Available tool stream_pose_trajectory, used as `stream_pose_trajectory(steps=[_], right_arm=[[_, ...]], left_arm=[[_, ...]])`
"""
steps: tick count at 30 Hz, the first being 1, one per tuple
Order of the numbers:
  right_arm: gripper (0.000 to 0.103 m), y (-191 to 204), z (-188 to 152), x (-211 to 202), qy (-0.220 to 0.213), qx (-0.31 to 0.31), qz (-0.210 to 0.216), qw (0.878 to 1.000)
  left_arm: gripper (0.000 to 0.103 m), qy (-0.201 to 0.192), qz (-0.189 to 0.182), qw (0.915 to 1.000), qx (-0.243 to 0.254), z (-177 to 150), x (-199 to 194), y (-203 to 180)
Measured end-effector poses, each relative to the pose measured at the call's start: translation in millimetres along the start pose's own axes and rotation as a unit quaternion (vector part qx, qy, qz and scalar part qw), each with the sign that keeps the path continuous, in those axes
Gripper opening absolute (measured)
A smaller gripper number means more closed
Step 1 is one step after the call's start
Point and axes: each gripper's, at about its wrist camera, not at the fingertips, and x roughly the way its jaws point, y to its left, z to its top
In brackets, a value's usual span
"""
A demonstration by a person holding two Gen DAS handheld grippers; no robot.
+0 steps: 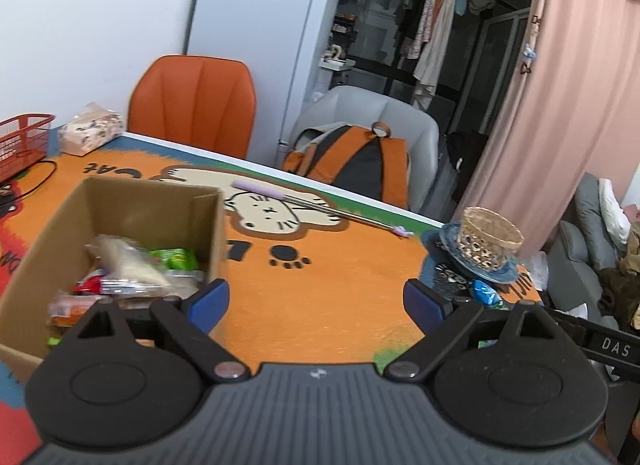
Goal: Organize snacks
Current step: 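Move both grippers back from the box toward the remaining snacks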
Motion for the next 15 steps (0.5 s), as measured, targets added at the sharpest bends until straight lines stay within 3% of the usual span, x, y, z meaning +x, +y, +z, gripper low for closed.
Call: stream_pose_trajectory(steps=[15], right_arm=[[0.094, -45, 6, 21, 0.008, 0.023, -0.023, 0.999]], left_arm=[[0.093, 0.013, -0.018, 0.9995, 0.021, -6, 33, -36]])
